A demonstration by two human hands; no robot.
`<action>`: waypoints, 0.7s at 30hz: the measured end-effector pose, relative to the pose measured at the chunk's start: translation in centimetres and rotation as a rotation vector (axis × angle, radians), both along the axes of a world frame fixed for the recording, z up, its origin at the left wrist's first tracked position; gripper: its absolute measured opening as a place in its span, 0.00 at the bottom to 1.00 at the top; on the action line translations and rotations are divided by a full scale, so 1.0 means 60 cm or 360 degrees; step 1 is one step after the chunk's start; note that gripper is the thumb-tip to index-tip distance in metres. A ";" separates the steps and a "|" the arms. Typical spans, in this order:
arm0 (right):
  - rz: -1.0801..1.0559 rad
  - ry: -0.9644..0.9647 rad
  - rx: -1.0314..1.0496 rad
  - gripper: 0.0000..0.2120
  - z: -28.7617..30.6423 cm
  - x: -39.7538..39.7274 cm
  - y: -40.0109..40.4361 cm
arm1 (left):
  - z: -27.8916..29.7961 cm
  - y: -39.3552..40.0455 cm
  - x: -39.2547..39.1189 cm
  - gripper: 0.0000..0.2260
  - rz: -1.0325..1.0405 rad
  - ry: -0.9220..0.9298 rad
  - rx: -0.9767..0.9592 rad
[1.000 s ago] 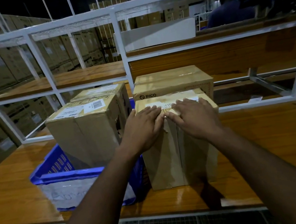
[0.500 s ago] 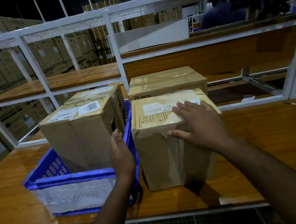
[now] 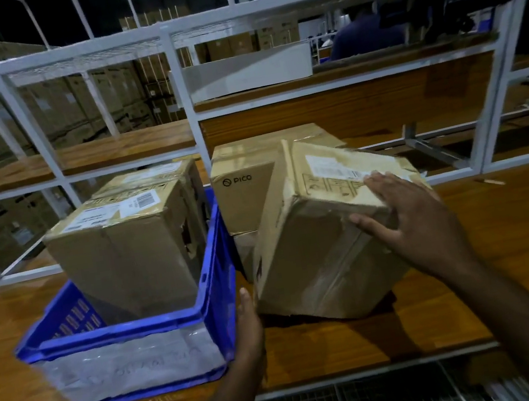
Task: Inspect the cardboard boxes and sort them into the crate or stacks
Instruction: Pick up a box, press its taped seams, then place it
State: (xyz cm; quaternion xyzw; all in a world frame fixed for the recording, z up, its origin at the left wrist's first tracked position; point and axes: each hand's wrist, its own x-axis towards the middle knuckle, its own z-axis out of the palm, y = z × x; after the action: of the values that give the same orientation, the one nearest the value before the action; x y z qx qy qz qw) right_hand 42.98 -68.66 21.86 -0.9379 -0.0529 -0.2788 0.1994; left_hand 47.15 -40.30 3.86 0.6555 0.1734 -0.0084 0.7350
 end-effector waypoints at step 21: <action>-0.0617 0.0112 0.1245 0.29 -0.129 -0.098 -0.202 | 0.081 -0.183 -0.027 0.24 -0.0889 -0.0450 0.0054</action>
State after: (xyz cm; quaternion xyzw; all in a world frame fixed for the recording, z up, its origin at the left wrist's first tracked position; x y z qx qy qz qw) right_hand 37.13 -80.79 14.14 -0.7932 0.2406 -0.2781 0.4854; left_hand 45.54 -51.26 8.73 0.6845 -0.1173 -0.1158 0.7101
